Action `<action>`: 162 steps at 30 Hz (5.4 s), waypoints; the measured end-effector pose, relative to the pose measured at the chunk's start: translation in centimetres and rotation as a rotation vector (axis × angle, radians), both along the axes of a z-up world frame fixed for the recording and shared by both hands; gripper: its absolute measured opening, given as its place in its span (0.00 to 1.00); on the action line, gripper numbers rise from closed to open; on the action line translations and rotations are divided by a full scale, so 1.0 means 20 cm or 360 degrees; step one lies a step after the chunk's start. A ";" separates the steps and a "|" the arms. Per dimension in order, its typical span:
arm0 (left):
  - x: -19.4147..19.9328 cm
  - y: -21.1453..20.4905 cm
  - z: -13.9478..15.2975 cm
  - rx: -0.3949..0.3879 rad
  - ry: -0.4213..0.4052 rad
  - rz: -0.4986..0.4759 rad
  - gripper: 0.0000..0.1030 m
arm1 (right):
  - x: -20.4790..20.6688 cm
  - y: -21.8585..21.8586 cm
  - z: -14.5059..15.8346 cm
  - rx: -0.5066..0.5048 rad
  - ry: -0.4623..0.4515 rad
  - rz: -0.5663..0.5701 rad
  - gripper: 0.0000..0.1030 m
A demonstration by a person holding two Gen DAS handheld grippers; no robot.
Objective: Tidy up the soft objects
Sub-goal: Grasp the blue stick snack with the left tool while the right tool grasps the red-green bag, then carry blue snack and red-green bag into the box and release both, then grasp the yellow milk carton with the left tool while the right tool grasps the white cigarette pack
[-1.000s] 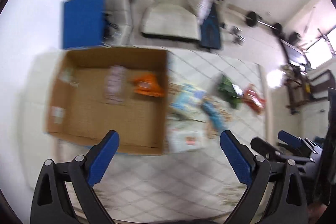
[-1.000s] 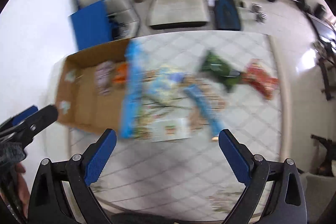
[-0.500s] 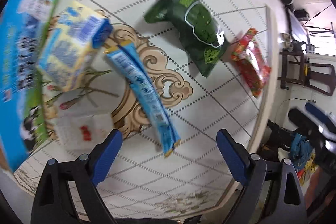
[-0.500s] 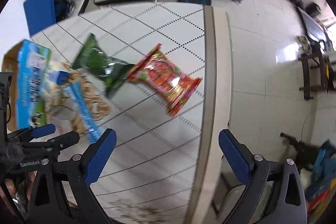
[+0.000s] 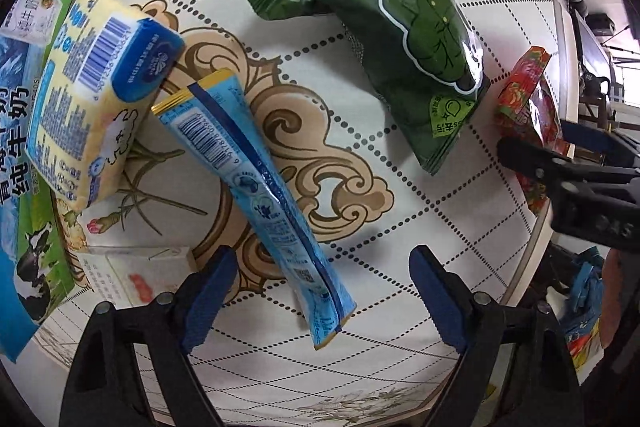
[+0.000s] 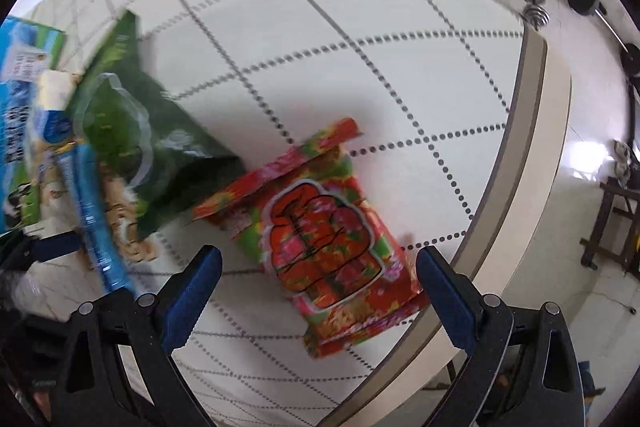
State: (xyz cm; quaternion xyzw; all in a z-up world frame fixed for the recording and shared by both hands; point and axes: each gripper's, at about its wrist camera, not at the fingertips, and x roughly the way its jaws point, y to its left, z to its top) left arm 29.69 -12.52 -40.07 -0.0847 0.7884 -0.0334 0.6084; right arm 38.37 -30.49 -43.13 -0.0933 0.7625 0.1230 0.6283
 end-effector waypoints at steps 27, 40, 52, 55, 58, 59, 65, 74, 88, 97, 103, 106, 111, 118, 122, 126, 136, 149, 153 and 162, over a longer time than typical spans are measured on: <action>0.04 0.00 0.21 0.0113 -0.0211 -0.0281 0.14 | -0.42 -0.15 0.12 0.0009 0.0021 -0.0706 0.47; -0.11 0.35 0.87 -0.0078 -0.0548 -0.0235 0.14 | -0.80 0.17 0.73 0.0309 -0.0215 -0.0697 0.46; -0.06 1.19 1.23 0.0091 -0.0840 -0.0092 0.14 | -0.57 1.20 1.19 0.0529 -0.0365 -0.0469 0.46; -0.02 1.43 1.21 0.0150 -0.0828 -0.0053 0.14 | -0.52 1.49 1.14 0.0536 -0.0332 -0.0454 0.46; 0.04 1.67 1.16 0.0218 -0.0815 -0.0014 0.14 | -0.48 1.70 1.08 0.0508 -0.0297 -0.0469 0.46; 0.05 1.70 1.13 0.0229 -0.0804 -0.0015 0.14 | -0.46 1.75 1.05 0.0499 -0.0287 -0.0479 0.46; 0.22 1.92 0.95 0.0268 -0.0705 -0.0027 0.14 | -0.38 1.98 0.80 0.0377 -0.0201 -0.0518 0.46; 0.39 1.99 0.58 0.0237 -0.0531 -0.0106 0.14 | -0.32 2.06 0.49 0.0224 -0.0085 -0.0562 0.46; 0.44 2.07 0.43 0.0192 -0.0399 -0.0057 0.30 | -0.28 2.14 0.34 0.0142 -0.0022 -0.0546 0.71; 0.22 2.11 0.68 0.0213 -0.0609 -0.0024 0.96 | -0.36 2.15 0.49 0.0172 -0.0126 -0.0535 0.88; 0.01 2.08 0.86 0.0193 -0.0790 0.0010 0.99 | -0.48 2.15 0.70 0.0179 -0.0294 -0.0498 0.97; -0.08 2.07 0.95 0.0196 -0.0869 0.0034 0.99 | -0.54 2.10 0.83 0.0180 -0.0370 -0.0502 0.97; -0.21 2.03 1.07 0.0217 -0.0911 -0.0013 1.00 | -0.64 2.03 0.99 0.0215 -0.0449 -0.0480 0.97; -0.36 2.00 1.20 0.0313 -0.0998 -0.0012 1.00 | -0.79 2.03 1.14 0.0288 -0.0530 -0.0436 0.98; -0.44 1.94 1.26 0.0336 -0.1013 0.0017 1.00 | -0.84 1.99 1.18 0.0349 -0.0535 -0.0424 0.98; -0.46 1.86 1.25 0.0366 -0.1001 0.0043 1.00 | -0.87 1.86 1.20 0.0427 -0.0541 -0.0471 0.98; -0.38 1.53 0.98 0.0385 -0.0836 0.0029 1.00 | -0.75 1.06 0.55 0.0318 -0.0088 -0.1131 0.98; -0.28 1.44 0.77 0.0494 -0.0700 -0.0020 1.00 | -0.67 1.02 -0.10 0.0261 0.0412 -0.1714 0.74; -0.25 1.39 0.81 0.0437 -0.0732 -0.0049 1.00 | -0.65 1.03 -0.05 0.0164 0.0307 -0.1498 0.65; 0.04 0.77 0.88 0.0198 -0.0737 -0.0503 1.00 | -0.67 0.65 0.06 -0.0240 0.0070 -0.0981 0.56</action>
